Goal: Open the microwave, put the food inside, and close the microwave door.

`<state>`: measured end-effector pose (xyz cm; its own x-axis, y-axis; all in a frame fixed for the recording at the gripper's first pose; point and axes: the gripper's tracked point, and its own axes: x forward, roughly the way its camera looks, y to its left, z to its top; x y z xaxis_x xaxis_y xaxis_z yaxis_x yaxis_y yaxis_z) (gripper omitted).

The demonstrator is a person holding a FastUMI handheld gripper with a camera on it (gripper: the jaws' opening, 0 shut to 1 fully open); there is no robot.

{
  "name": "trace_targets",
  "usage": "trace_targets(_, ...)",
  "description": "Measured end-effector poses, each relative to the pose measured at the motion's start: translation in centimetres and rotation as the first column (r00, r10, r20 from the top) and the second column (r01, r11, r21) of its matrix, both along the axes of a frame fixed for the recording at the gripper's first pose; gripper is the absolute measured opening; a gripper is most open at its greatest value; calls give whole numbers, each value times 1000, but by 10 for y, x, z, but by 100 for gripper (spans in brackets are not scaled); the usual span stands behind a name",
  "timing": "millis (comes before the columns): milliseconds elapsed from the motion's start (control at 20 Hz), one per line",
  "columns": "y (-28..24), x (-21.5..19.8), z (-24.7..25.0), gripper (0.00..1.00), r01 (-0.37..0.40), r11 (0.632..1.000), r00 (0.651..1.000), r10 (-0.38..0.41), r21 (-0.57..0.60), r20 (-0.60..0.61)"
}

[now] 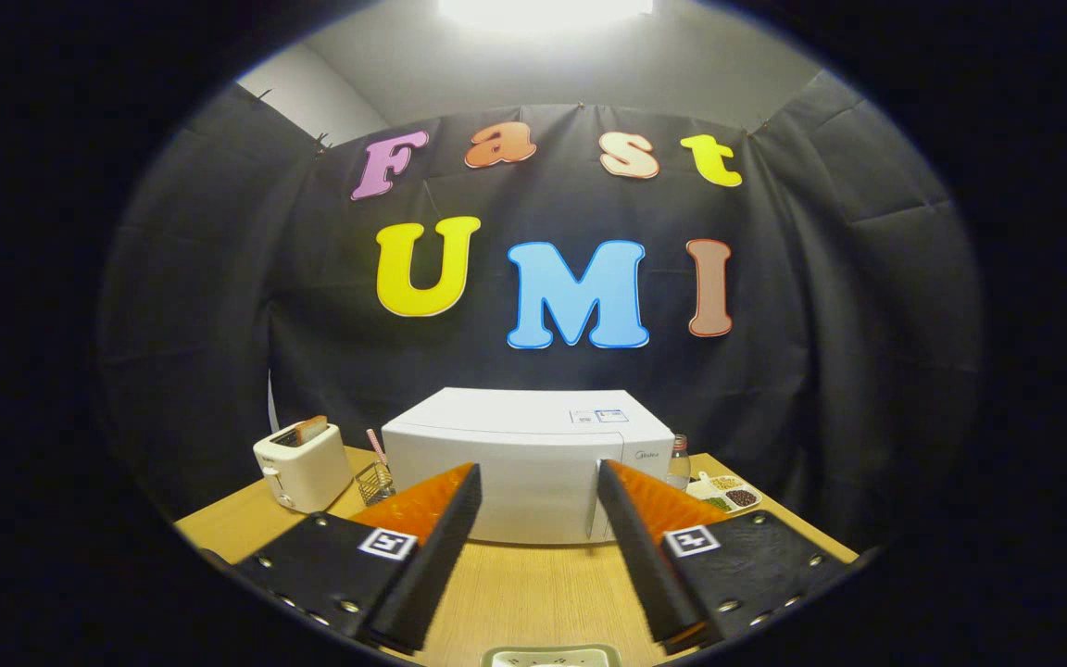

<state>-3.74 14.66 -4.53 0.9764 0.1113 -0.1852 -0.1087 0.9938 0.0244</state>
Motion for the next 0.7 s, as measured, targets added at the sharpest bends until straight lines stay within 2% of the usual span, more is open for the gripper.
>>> trace_targets(50, 0, -2, 1, 99, 5, 1000, 1000, -5, 0, 7)
trace_targets(700, -5, -12, 21, 97, 12, 999, 999, -14, 39, 42)
